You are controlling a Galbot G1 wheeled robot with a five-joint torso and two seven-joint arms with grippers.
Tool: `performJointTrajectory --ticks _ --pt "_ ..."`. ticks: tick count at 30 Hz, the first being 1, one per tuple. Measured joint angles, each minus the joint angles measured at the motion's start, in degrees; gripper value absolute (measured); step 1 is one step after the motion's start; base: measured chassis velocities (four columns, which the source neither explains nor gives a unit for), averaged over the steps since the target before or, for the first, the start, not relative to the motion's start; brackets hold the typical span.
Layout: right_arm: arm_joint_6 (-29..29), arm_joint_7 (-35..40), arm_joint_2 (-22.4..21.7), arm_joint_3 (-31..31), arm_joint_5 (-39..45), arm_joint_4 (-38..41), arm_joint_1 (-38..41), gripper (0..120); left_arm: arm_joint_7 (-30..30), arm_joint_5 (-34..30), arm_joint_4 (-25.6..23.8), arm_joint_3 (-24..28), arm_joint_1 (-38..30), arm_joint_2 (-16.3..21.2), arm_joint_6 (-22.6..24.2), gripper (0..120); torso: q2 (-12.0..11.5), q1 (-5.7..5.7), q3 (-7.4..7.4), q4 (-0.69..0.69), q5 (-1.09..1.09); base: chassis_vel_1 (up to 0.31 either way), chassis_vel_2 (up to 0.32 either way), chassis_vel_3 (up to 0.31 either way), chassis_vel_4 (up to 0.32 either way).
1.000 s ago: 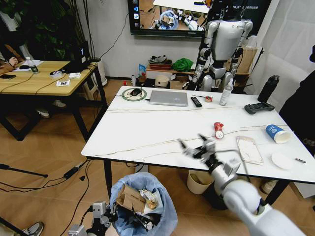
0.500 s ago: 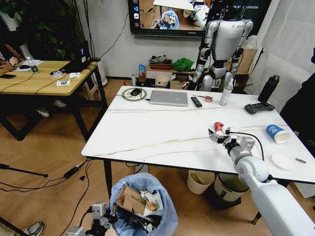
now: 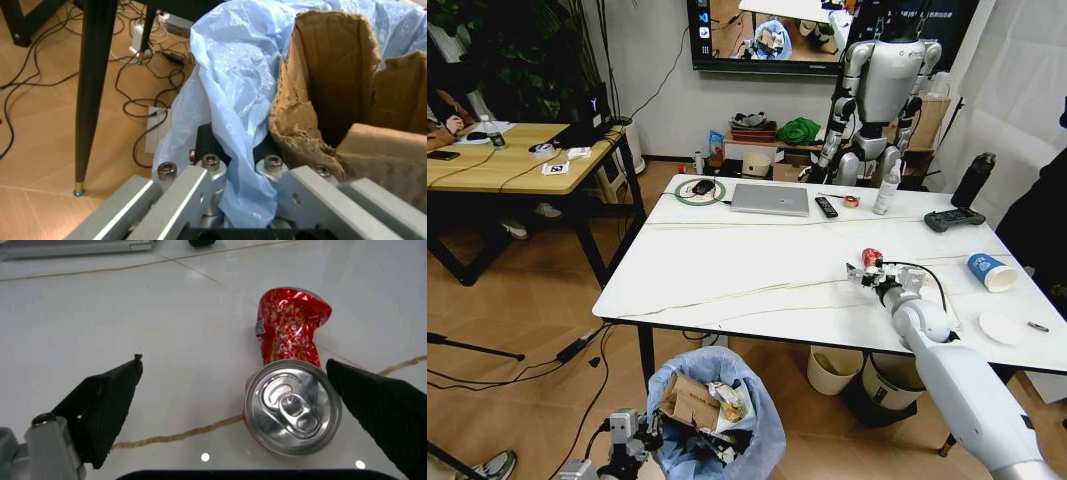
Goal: Pick up the trash bin and place the trash from the table into it.
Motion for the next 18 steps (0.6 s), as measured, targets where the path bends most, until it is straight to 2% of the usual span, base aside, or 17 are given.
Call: performJointTrajectory --ticks 13,18 --pt "-1.6 1.0 0.2 -0.1 -2.5 -3.8 1.7 100 -0.1 -0.5 -0.1 -0.4 0.0 0.1 0.2 0 0.0 0.00 0.00 -0.02 0.01 0.000 0.000 0.000 0.000" --pt "-2.1 1.6 0.2 -0.1 -2.5 -4.5 2.2 94 -0.1 -0.6 -0.2 -0.4 -0.1 0.1 0.2 0 0.0 -0.01 0.00 -0.01 0.01 0.000 0.000 0.000 0.000"
